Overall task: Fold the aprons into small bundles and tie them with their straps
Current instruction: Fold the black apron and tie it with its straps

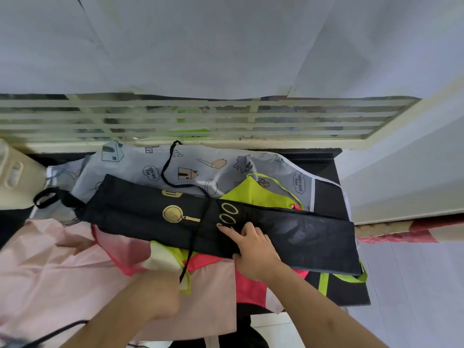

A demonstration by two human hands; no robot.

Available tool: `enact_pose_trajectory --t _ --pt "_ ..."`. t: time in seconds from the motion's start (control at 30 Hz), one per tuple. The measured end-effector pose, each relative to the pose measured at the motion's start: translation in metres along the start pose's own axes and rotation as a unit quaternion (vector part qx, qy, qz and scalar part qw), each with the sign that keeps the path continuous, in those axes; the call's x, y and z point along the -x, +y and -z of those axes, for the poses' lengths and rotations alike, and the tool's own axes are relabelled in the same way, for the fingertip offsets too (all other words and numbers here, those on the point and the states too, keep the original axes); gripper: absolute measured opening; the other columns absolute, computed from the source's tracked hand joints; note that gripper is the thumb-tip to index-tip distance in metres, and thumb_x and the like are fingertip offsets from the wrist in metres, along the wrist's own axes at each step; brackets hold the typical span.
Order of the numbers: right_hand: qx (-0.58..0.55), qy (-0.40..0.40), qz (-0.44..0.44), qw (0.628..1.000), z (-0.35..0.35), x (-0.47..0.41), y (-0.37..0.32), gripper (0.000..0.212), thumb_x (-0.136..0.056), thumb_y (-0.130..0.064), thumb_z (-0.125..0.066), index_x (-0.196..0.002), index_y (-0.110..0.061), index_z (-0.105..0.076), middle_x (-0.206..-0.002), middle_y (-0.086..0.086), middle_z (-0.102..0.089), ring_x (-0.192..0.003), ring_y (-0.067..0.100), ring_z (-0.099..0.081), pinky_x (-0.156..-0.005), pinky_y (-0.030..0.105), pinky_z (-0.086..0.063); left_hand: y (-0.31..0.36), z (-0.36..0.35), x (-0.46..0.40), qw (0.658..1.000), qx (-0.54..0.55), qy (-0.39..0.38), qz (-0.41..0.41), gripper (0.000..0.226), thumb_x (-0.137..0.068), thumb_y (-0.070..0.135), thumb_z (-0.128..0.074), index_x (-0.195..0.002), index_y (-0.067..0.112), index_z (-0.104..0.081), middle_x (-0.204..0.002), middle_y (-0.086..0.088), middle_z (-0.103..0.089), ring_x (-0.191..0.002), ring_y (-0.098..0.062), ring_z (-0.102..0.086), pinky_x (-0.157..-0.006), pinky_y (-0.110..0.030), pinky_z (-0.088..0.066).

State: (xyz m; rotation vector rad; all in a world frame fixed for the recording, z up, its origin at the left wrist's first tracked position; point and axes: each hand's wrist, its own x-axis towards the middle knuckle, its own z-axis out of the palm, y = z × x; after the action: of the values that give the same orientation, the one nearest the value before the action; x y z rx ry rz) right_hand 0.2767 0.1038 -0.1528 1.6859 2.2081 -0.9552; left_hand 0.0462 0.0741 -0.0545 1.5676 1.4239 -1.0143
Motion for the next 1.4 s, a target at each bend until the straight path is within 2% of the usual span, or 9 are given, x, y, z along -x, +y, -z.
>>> enact_pose_trajectory --t 0.1,0.3,0.43,0.53,0.73,0.83,1.1,1.2,1.4 --pt "-0.002 -0.001 0.006 1.0 0.001 0.006 -0.004 0.093 -0.09 -0.022 -0.06 -0.159 -0.053 -0.007 -0.119 0.001 -0.036 -0.11 0.027 -0.043 -0.1 0.042 -0.045 0.028 0.014 0.01 0.99 -0.105 0.098 -0.003 0.028 -0.102 0.028 -0.045 -0.126 0.026 -0.06 -0.122 0.003 -0.063 -0.118 -0.022 -0.063 -0.092 -0.035 -0.05" --pt "-0.026 0.093 0.041 0.994 -0.014 0.033 0.007 0.074 -0.087 -0.018 -0.055 -0.155 -0.039 -0.033 -0.159 -0.001 -0.033 -0.143 0.028 -0.033 -0.114 0.045 -0.042 0.087 0.029 -0.054 0.933 0.105 0.311 -0.148 0.036 -0.108 0.028 -0.047 -0.143 0.031 -0.048 -0.146 0.007 -0.042 -0.133 -0.013 -0.045 -0.104 -0.036 -0.05" --pt "-0.001 0.088 0.019 0.996 -0.026 0.052 0.058 0.075 -0.101 -0.024 -0.048 -0.162 -0.048 -0.013 -0.174 -0.011 -0.004 -0.16 0.02 -0.001 -0.128 0.041 -0.013 0.068 0.003 -0.098 0.944 0.121 0.292 -0.095 0.064 -0.106 0.027 -0.049 -0.161 0.044 -0.022 -0.172 0.001 -0.005 -0.157 -0.024 -0.01 -0.125 -0.046 -0.026" --pt "0.007 0.118 -0.041 0.992 -0.021 0.074 0.113 0.068 -0.108 -0.03 -0.043 -0.163 -0.049 -0.007 -0.173 -0.017 0.003 -0.16 0.013 0.008 -0.129 0.037 -0.006 0.049 -0.003 -0.107 0.939 0.071 0.334 -0.053 0.069 -0.105 0.033 -0.051 -0.162 0.049 -0.015 -0.173 -0.001 -0.007 -0.155 -0.028 -0.016 -0.125 -0.054 -0.024" --pt "0.016 0.162 -0.255 0.953 0.0 0.122 0.201 0.071 -0.103 -0.026 -0.056 -0.162 -0.044 -0.02 -0.171 0.002 -0.021 -0.156 0.033 -0.021 -0.121 0.051 -0.035 0.029 -0.004 -0.103 0.939 0.049 0.34 -0.012 0.082 -0.099 0.057 -0.053 -0.161 0.054 0.0 -0.171 0.0 -0.006 -0.152 -0.03 -0.017 -0.12 -0.059 -0.032" --pt "0.022 0.183 -0.345 0.921 0.01 0.131 0.208 0.063 -0.097 -0.025 -0.069 -0.152 -0.018 -0.04 -0.154 0.017 -0.04 -0.144 0.039 -0.035 -0.115 0.051 -0.039 0.026 -0.001 -0.103 0.939 0.05 0.339 -0.018 0.089 -0.093 0.061 -0.061 -0.162 0.053 -0.005 -0.171 -0.002 -0.011 -0.152 -0.033 -0.02 -0.118 -0.062 -0.033" --pt "-0.228 0.142 -0.436 0.859 0.024 0.123 0.188 0.024 -0.099 -0.026 -0.064 -0.114 -0.012 -0.051 -0.091 -0.002 -0.061 -0.076 0.01 -0.057 -0.056 0.022 -0.042 0.037 0.001 -0.096 0.923 0.003 0.385 -0.007 0.079 -0.081 0.046 -0.082 -0.15 0.027 -0.05 -0.14 -0.006 -0.046 -0.129 -0.028 -0.05 -0.105 -0.044 -0.05" --pt "-0.25 0.125 -0.458 0.844 0.022 0.114 0.19 0.044 -0.094 -0.032 -0.07 -0.123 -0.01 -0.046 -0.106 0.007 -0.064 -0.084 0.02 -0.064 -0.059 0.025 -0.047 0.036 0.002 -0.091 0.893 -0.005 0.451 -0.019 0.071 -0.059 0.027 -0.098 -0.122 0.016 -0.068 -0.117 -0.008 -0.052 -0.104 -0.031 -0.058 -0.086 -0.048 -0.055" --pt "-0.226 0.101 -0.51 0.824 0.017 0.101 0.199 0.061 -0.081 -0.047 -0.082 -0.117 -0.01 -0.049 -0.11 0.009 -0.057 -0.1 0.029 -0.061 -0.087 0.043 -0.059 0.023 -0.002 -0.083 0.905 0.036 0.424 0.01 0.084 -0.069 0.038 -0.092 -0.141 0.017 -0.053 -0.131 -0.01 -0.048 -0.121 -0.032 -0.053 -0.095 -0.049 -0.053"
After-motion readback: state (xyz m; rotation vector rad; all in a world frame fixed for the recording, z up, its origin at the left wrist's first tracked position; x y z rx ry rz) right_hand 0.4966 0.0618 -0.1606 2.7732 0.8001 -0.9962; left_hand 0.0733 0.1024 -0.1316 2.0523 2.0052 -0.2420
